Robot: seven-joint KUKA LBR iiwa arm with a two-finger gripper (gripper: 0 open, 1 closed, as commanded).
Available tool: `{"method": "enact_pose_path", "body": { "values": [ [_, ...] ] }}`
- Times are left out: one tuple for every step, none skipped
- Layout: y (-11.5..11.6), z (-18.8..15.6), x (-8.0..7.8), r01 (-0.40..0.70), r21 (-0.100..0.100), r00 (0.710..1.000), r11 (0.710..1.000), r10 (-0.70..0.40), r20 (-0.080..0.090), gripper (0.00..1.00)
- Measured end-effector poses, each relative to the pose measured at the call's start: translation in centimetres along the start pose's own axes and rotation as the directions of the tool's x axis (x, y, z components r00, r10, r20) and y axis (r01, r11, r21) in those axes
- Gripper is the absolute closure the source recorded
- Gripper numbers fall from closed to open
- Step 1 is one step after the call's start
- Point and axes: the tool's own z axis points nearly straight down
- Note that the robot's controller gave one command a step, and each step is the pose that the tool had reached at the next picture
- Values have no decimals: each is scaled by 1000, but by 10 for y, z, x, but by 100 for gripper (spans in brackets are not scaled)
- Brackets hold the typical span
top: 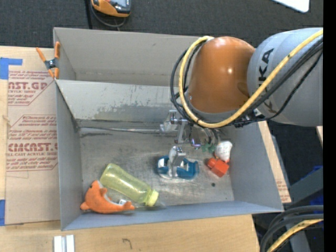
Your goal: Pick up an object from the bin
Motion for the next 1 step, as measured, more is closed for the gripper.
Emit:
{"method": "enact_pose_path", "body": {
  "values": [
    [0, 0, 0, 0, 0, 1000, 1000, 0, 0, 0]
  ]
}}
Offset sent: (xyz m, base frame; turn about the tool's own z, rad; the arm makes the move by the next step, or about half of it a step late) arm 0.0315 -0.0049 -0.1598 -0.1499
